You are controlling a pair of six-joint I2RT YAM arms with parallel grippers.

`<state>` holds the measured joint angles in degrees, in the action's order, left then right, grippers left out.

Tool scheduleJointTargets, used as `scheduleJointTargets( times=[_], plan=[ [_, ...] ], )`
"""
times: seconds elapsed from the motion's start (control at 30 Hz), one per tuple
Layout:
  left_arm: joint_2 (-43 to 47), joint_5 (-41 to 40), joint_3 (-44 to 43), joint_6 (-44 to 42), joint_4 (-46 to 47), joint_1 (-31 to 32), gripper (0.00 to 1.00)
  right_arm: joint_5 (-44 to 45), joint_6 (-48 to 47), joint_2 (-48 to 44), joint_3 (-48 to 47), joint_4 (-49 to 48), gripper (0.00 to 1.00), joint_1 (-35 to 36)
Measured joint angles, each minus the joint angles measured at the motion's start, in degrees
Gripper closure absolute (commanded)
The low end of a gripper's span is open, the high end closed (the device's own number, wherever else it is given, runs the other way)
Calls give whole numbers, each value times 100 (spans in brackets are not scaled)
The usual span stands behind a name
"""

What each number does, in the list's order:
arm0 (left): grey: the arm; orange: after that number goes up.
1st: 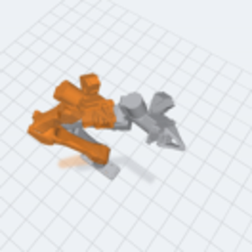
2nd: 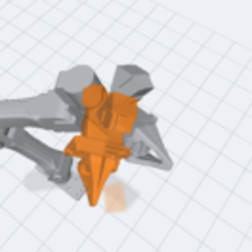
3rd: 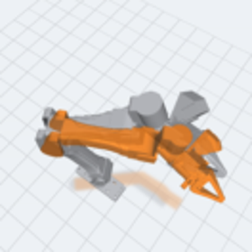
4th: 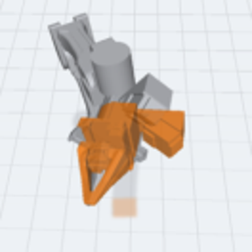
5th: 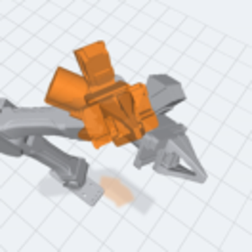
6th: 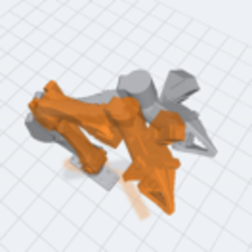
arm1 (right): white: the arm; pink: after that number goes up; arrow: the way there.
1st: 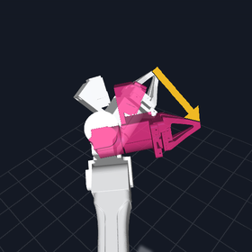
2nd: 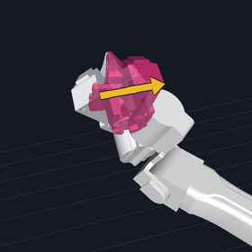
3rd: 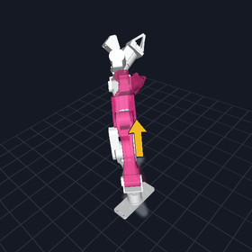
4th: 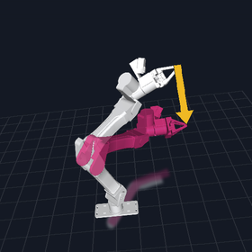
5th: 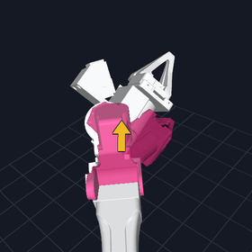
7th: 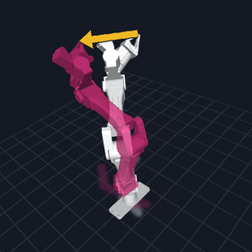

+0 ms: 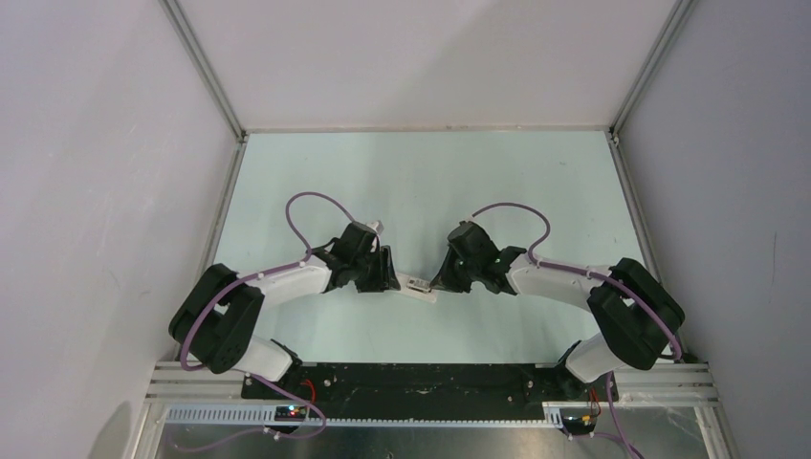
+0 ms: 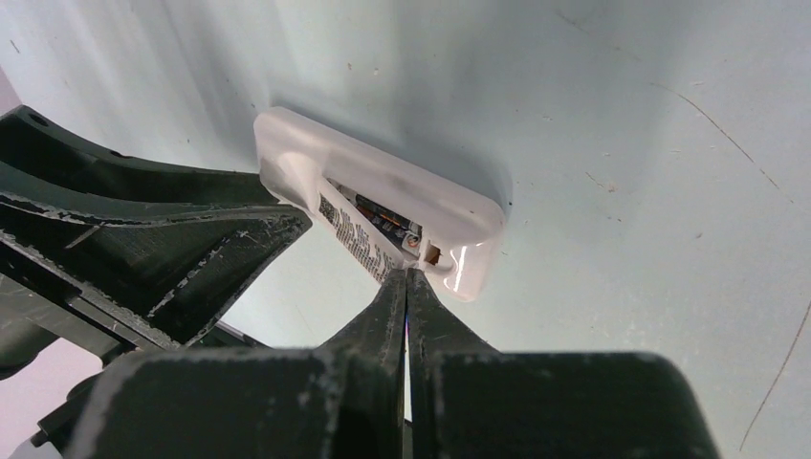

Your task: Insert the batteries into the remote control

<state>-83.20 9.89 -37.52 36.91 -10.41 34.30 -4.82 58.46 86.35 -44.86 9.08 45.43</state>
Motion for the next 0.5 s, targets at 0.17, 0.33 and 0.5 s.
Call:
scheduleJointTargets(
  times=[0.17,0.33,0.5],
  plan=[
    [7,4,0,2,0,-7,48,28,4,-11,0,-63,100,-2],
    [15,20,2,4,-4,-17,47,0,2,-11,0,-98,100,-2],
    [83,-57,0,4,-48,-33,39,-17,-26,-11,0,-72,100,-2]
  ],
)
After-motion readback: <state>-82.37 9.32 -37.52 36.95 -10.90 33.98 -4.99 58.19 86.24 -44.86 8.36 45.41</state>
